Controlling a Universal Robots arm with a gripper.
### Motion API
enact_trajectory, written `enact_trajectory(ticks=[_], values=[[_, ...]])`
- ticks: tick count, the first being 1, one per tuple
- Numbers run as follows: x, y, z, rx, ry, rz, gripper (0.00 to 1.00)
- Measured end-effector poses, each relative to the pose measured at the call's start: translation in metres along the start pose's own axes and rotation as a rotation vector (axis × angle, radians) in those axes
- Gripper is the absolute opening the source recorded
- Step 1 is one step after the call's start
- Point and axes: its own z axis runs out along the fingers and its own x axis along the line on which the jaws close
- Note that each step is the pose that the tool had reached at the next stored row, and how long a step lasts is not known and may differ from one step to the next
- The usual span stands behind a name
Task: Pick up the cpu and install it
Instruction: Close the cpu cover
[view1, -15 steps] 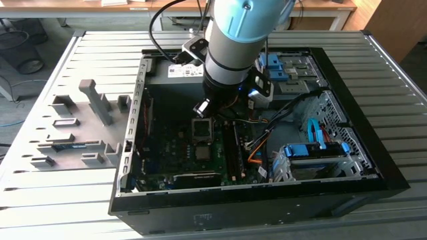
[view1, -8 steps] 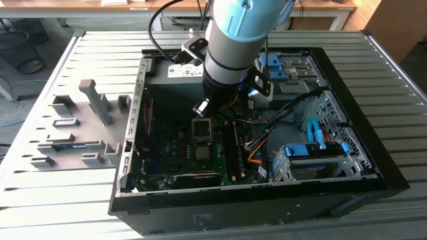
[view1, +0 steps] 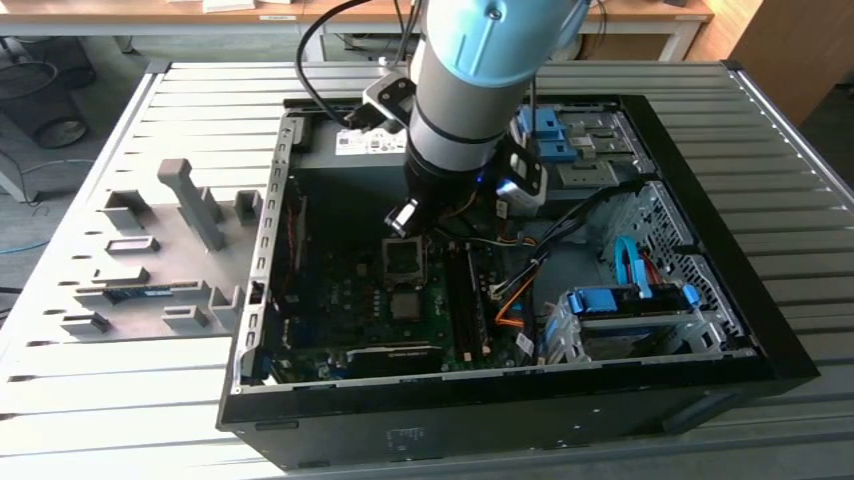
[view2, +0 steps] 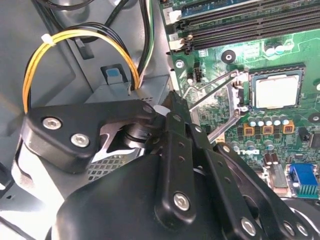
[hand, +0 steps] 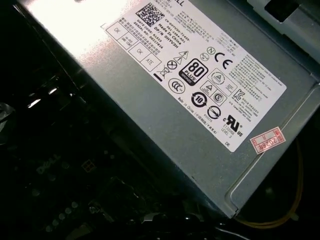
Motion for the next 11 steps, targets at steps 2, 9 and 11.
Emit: enact_trajectory(ticks=[2, 9, 11], values=[[0.0008, -0.0007, -0.0003, -0.0001, 0.0000, 0.000, 0.10], [0.0034, -0.0033, -0.0014, -0.0001, 0.0002, -0.001, 0.10], [0.0044, -0.0043, -0.0017, -0.0001, 0.0002, -0.001, 0.10]])
